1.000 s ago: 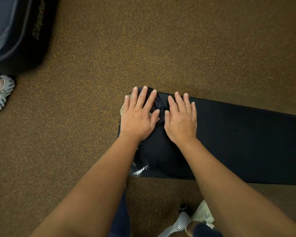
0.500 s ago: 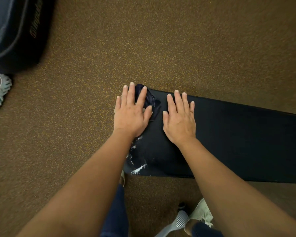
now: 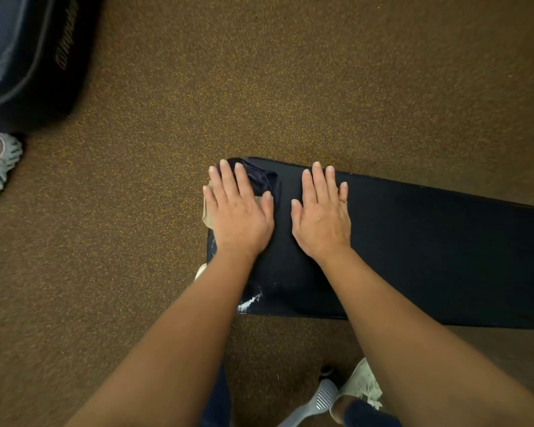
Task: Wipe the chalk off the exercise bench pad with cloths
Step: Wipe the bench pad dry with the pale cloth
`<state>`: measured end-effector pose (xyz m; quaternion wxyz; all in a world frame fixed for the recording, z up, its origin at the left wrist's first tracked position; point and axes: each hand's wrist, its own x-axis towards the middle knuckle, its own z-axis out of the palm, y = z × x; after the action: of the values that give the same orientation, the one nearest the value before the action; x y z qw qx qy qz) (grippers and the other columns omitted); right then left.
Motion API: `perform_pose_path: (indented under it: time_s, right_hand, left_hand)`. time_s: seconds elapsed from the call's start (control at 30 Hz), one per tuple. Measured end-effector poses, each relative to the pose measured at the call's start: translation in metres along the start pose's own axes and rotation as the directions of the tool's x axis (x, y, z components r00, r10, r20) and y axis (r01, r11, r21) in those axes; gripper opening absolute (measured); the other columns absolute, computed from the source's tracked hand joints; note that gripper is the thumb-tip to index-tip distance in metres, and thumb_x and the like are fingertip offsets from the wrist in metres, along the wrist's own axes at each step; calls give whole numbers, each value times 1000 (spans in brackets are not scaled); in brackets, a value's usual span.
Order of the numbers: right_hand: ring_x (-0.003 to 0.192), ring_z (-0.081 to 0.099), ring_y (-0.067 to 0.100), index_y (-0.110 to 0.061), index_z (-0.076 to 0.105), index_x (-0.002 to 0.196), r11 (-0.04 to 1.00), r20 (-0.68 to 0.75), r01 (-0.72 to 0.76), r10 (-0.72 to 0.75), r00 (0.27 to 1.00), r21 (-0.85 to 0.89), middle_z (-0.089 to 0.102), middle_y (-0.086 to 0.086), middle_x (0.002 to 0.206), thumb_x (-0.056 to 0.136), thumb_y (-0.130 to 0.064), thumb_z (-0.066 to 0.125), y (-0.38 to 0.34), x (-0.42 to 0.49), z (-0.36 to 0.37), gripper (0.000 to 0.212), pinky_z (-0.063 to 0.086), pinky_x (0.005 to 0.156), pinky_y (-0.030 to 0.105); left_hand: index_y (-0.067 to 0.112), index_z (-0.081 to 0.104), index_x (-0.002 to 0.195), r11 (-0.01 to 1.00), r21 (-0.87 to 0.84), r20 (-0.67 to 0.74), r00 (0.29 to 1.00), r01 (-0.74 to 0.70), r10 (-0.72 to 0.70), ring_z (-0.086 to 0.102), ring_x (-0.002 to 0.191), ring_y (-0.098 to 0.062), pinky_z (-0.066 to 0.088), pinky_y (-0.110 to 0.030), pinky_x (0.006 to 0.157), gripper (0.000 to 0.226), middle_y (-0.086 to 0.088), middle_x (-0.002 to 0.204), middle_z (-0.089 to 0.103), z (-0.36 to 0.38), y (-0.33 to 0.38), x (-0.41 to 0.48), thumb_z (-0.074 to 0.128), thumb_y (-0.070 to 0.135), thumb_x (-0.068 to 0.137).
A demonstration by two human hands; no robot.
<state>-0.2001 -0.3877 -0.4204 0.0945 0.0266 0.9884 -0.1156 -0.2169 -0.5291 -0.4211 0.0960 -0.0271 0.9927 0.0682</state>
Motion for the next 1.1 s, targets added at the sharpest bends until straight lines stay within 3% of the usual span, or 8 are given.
perform_pose_path:
  time_s: [0.23,0.37,0.47,0.63,0.7,0.9,1.03,1.1]
  right_hand:
    - [149,-5,25,-11,14,153,1000,19,13,-13,1000,-1,4,7,162,101,-35,29,3,0,-1,59,-2,120,45]
    - [149,-5,26,-11,14,153,1000,21,5,-5,1000,1,5,8,162,101,-36,29,2,0,-2,59,-3,119,45]
    - [148,-7,25,-11,12,153,1000,40,16,-16,999,1,2,8,162,101,-36,28,2,0,-4,59,-5,119,44]
    - [148,-9,25,-12,10,153,1000,48,16,-15,999,-18,0,8,162,102,-37,26,2,-1,-5,59,-6,119,43]
    - [148,-10,25,-12,9,153,1000,54,12,-11,998,-21,-1,8,162,102,-37,25,2,-1,-5,59,-7,118,43]
    - [148,-9,25,-11,9,153,1000,70,24,-23,997,-9,0,8,162,102,-36,27,3,-1,-7,60,-4,119,44]
    - [148,-10,24,-12,7,153,999,75,26,-24,997,-21,-2,7,162,102,-37,25,3,0,-9,60,-5,120,43]
    - [148,-10,25,-12,7,153,999,72,21,-19,997,-29,-3,7,162,102,-37,24,3,0,-7,60,-4,119,43]
  left_hand:
    - [11,15,150,905,121,45,913,-407,405,3,146,-32,6,-50,117,72,-16,158,10,0,-23,1,20,55,94]
    - [7,13,150,997,-33,-30,997,-70,69,8,145,-32,11,-48,117,73,-15,158,12,1,-7,-2,25,51,93]
    - [3,11,149,988,-55,13,989,148,-147,6,145,-36,11,-51,116,74,-20,157,10,2,18,-15,19,49,92]
    - [10,9,151,935,107,68,940,-339,334,2,146,-29,7,-48,118,72,-13,159,6,-7,-16,16,15,53,94]
    - [12,8,151,908,59,74,909,-415,411,3,146,-26,9,-45,118,72,-9,159,9,-10,-29,32,17,55,94]
    - [10,8,151,1000,-26,-1,1000,-2,2,3,145,-33,8,-50,117,68,-15,159,7,1,12,8,24,47,96]
    - [19,14,151,919,111,64,926,-378,373,1,146,-30,5,-51,117,66,-11,159,7,-8,-10,22,18,53,95]
    - [23,13,151,893,91,88,896,-442,434,1,146,-29,6,-52,117,66,-8,160,7,-11,-23,38,18,56,95]
